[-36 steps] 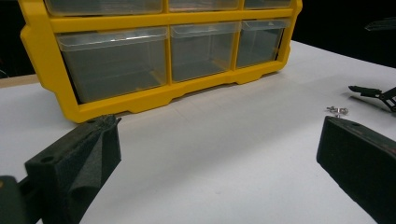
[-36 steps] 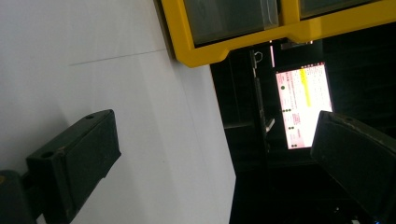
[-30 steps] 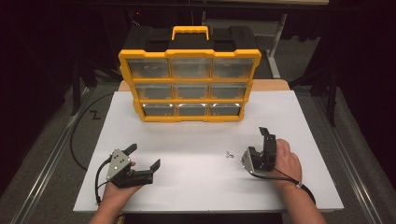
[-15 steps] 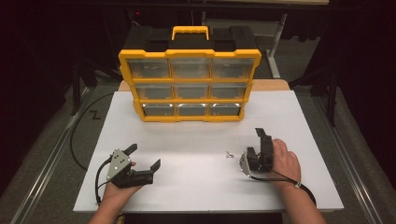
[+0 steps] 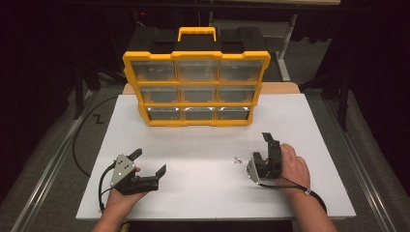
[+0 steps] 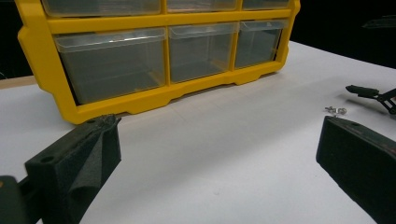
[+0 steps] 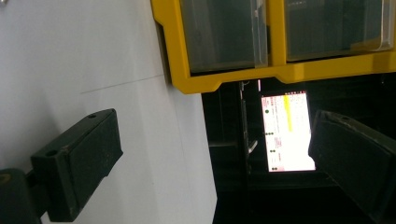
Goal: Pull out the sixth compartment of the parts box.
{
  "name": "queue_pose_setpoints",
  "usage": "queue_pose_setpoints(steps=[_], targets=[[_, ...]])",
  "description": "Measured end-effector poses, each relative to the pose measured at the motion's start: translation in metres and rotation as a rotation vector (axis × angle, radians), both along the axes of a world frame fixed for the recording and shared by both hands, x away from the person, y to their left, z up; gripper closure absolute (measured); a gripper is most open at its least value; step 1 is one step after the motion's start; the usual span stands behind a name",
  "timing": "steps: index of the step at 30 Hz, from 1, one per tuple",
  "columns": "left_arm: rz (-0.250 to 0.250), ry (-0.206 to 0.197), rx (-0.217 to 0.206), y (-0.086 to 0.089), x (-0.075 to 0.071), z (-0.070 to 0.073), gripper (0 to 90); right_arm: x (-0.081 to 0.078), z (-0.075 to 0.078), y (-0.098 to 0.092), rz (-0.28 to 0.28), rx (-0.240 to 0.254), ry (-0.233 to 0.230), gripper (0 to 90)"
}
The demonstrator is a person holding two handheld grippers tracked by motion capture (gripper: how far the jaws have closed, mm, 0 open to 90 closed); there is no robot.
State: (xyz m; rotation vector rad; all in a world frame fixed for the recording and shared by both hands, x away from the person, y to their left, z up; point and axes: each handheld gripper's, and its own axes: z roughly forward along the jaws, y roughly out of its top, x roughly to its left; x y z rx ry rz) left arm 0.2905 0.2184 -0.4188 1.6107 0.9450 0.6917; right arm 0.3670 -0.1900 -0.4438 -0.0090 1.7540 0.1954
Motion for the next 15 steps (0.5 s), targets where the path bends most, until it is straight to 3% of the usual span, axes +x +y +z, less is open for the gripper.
queue_pose_setpoints(steps=[15], targets=[[0.002,0.001,0.007,0.0,0.0,-0.001,0.5,-0.001,0.021,0.02,0.046,0.001,-0.065,9.7]])
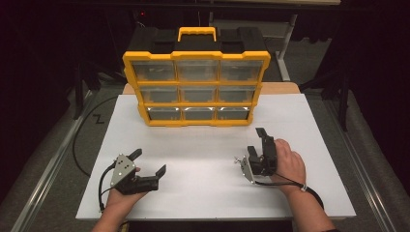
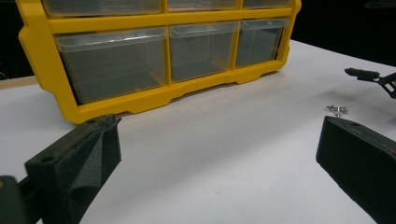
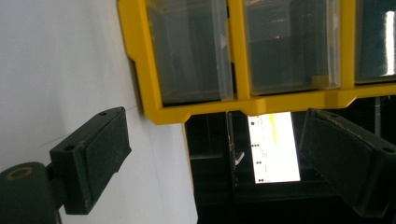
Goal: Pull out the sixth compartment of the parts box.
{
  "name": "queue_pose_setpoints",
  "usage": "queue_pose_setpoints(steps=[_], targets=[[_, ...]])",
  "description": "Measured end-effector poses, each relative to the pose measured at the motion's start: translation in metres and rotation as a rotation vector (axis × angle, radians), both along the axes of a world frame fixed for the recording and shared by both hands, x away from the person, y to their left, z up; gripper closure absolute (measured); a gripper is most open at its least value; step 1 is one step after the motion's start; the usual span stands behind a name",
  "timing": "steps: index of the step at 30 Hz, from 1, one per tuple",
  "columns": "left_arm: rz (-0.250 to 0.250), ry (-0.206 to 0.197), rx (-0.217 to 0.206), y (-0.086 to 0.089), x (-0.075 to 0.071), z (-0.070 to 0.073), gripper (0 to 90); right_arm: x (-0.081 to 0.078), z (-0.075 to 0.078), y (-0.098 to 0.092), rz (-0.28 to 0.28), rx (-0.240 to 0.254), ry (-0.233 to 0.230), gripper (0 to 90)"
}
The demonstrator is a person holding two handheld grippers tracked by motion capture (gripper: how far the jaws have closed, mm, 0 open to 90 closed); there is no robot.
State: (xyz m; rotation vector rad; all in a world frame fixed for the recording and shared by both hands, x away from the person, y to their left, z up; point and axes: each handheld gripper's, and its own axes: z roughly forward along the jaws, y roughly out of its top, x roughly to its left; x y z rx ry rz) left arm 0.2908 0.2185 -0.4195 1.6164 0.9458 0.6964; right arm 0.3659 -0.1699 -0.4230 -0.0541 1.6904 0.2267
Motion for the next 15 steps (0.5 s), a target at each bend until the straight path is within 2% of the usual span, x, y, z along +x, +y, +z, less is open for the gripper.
queue_pose_setpoints(steps=[6,7,15], targets=[[-0.002,-0.001,0.003,0.0,0.0,0.0,0.5,0.006,0.009,0.009,0.003,0.003,0.006,10.9],[-0.003,-0.002,0.003,0.0,0.0,0.0,0.5,0.009,0.014,0.013,0.002,-0.014,0.005,11.5],[-0.007,-0.007,0.002,0.0,-0.001,0.0,0.6,0.018,0.031,0.021,-0.007,-0.004,0.011,15.2]])
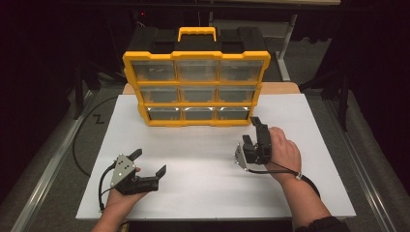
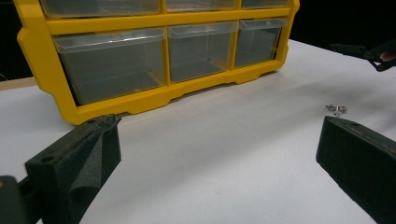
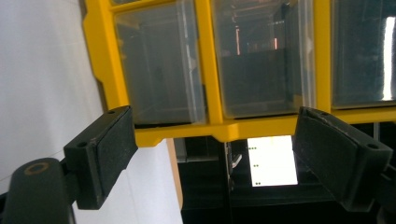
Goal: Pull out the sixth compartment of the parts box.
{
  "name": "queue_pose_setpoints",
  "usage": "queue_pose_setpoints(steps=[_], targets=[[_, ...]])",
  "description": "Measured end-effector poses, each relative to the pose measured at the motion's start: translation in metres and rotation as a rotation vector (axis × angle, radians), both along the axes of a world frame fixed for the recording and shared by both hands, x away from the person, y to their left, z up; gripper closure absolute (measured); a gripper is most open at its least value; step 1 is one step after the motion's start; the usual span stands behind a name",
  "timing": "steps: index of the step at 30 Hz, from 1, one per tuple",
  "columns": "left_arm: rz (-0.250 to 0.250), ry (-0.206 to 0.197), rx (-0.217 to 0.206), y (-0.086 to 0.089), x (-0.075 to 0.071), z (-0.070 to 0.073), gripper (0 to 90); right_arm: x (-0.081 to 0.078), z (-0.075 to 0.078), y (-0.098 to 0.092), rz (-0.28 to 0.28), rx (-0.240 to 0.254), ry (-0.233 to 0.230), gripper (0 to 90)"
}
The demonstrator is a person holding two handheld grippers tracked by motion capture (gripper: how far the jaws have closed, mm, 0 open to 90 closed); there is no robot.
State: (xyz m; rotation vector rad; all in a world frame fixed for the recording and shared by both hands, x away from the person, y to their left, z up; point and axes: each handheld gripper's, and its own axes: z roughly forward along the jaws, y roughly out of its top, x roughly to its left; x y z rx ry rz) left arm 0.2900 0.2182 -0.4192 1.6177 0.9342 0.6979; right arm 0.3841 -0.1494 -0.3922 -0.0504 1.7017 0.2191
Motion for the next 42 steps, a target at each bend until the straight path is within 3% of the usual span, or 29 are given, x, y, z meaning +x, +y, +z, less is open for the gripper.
queue_pose_setpoints(steps=[15,16,20,26,27,28,35,36,42], targets=[[-0.004,-0.004,-0.01,0.001,-0.001,0.001,0.5,0.017,0.031,0.019,-0.008,-0.013,0.015,22.6],[-0.005,-0.004,-0.01,0.001,-0.001,0.001,0.5,0.022,0.038,0.023,0.009,-0.042,0.007,25.5],[-0.008,-0.003,-0.01,0.0,-0.001,0.001,0.5,0.028,0.042,0.026,-0.013,-0.006,0.02,28.1],[-0.01,-0.003,-0.009,0.0,-0.001,0.0,0.5,0.036,0.052,0.03,-0.013,-0.007,0.016,31.5],[-0.011,-0.003,-0.01,-0.001,-0.001,0.0,0.5,0.036,0.051,0.03,-0.02,0.016,0.019,32.1],[-0.011,-0.003,-0.01,-0.001,-0.001,0.0,0.5,0.038,0.054,0.031,-0.013,-0.012,0.005,32.9],[-0.016,-0.003,-0.007,-0.001,-0.001,0.0,0.6,0.047,0.059,0.036,-0.027,-0.008,-0.003,39.6],[-0.017,-0.003,-0.005,-0.001,-0.001,0.0,0.5,0.05,0.061,0.037,-0.024,-0.028,-0.009,40.6],[-0.02,-0.004,-0.005,-0.001,-0.001,0.0,0.5,0.06,0.062,0.039,-0.028,-0.035,-0.006,42.9]])
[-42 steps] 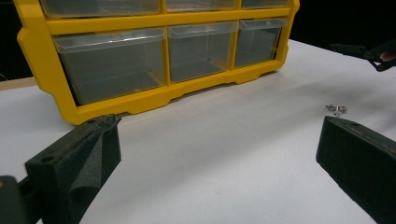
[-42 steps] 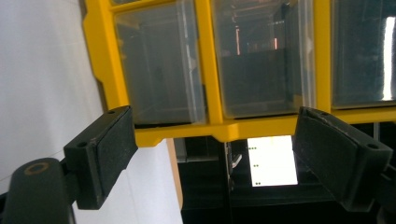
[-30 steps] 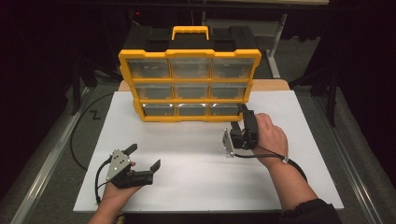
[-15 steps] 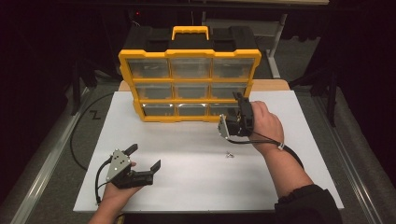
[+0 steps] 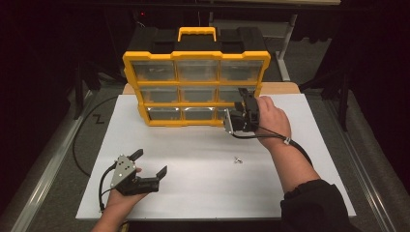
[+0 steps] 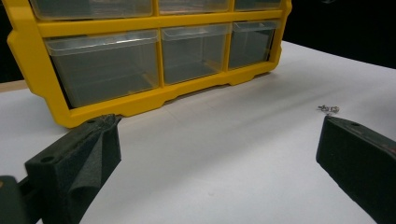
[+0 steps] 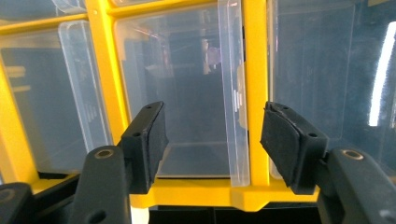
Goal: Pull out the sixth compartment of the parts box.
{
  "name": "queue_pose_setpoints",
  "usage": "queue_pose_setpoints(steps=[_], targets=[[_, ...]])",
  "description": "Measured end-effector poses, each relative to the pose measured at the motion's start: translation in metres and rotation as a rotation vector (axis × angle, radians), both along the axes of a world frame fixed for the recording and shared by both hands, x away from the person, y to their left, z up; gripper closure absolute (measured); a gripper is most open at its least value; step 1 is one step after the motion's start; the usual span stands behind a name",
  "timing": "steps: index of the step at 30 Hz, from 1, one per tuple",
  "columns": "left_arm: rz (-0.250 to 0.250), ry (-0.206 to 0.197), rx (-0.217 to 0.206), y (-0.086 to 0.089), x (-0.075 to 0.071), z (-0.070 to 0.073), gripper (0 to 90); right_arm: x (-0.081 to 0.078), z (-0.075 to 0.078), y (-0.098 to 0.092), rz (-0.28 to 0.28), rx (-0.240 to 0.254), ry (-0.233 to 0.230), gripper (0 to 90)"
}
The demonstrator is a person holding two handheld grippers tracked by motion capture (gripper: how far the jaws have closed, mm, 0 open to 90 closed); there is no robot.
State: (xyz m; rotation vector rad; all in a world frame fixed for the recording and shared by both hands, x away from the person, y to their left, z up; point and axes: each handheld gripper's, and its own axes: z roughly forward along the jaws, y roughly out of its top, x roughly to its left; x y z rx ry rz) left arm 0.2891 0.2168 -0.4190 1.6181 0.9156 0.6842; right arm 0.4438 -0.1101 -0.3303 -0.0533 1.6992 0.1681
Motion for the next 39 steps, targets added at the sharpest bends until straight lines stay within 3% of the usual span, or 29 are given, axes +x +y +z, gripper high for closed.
queue_pose_setpoints(steps=[3,6,8,11,18,39], targets=[[-0.004,0.001,0.002,0.0,0.0,0.0,0.5,0.003,0.001,0.002,-0.01,-0.013,0.001,44.8],[-0.005,0.0,0.002,0.0,0.0,0.0,0.5,0.006,-0.001,0.004,-0.024,0.006,0.007,47.1],[-0.005,0.0,0.001,0.0,0.0,0.0,0.5,0.008,-0.001,0.005,-0.018,-0.016,0.0,47.0],[-0.005,-0.001,0.001,0.0,0.0,0.0,0.5,0.009,0.001,0.008,-0.023,-0.009,-0.017,49.5],[-0.008,-0.001,0.001,0.0,0.0,0.0,0.5,0.013,0.003,0.01,-0.013,-0.016,-0.003,55.3],[-0.009,-0.003,0.002,0.0,0.0,0.0,0.6,0.017,0.008,0.017,-0.053,-0.094,-0.029,75.8]])
